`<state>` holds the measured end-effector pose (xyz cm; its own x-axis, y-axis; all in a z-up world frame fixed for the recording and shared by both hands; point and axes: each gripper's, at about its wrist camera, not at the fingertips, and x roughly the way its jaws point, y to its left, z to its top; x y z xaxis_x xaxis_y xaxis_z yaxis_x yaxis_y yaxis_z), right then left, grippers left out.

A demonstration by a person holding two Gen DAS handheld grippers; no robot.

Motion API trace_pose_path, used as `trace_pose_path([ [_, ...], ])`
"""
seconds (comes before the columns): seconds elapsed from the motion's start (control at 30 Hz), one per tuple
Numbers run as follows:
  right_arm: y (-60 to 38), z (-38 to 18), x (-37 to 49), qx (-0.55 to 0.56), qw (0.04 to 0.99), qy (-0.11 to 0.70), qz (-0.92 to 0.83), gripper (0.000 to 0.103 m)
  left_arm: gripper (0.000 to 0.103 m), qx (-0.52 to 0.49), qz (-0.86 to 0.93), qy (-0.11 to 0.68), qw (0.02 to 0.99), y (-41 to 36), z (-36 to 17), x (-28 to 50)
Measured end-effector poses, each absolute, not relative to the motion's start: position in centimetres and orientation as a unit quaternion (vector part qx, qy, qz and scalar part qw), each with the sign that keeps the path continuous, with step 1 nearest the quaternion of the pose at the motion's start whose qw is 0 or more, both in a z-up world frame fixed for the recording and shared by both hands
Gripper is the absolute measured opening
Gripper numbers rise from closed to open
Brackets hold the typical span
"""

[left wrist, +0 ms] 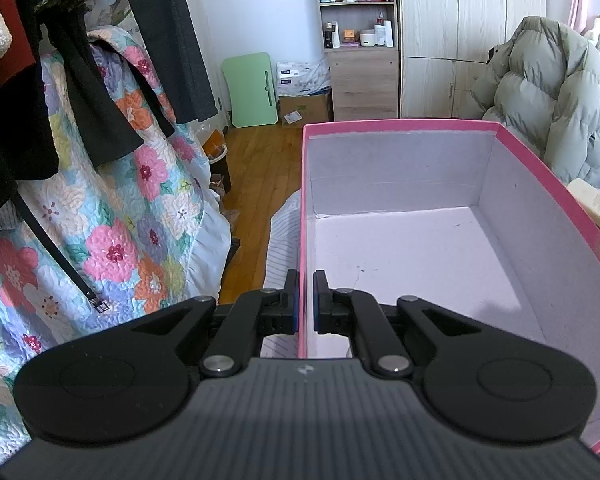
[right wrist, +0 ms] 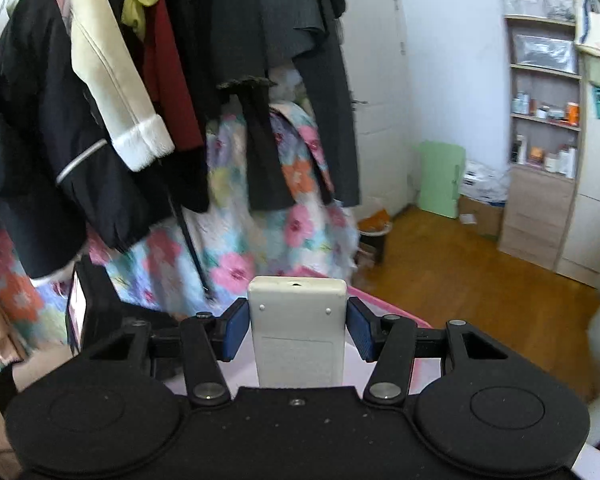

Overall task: Organize rigid objects
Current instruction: 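Carry the block into the pink box and open right tool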

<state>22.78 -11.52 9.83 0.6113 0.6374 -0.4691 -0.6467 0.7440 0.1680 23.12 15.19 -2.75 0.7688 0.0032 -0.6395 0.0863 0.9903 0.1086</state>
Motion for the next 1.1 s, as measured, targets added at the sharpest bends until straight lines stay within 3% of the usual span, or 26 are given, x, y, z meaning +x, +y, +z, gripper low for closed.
trace_pose_path([
  [0.37, -3.2, 2.4, 29.6, 0.026, 0.893, 0.304, 0.330, 0.058, 0.005, 0.058, -0.022, 0.344, 0.937, 15.2, -2.9, 23.1],
  [0.73, -3.5, -0.2, 25.3, -0.048, 0.852, 0.379, 0.359, 0.058, 0.005, 0.038, -0.026, 0.337, 0.940, 15.8, -2.7, 23.1],
  [0.87, -2.8, -0.9, 23.4, -0.073, 0.837, 0.386, 0.381, 0.047, 0.005, 0.038, -0.027, 0.338, 0.940, 15.7, -2.8, 23.1],
  [1.1, -2.0, -2.0, 22.5, -0.076, 0.813, 0.408, 0.409, 0.045, 0.005, 0.038, -0.026, 0.338, 0.940, 15.7, -2.7, 23.1],
])
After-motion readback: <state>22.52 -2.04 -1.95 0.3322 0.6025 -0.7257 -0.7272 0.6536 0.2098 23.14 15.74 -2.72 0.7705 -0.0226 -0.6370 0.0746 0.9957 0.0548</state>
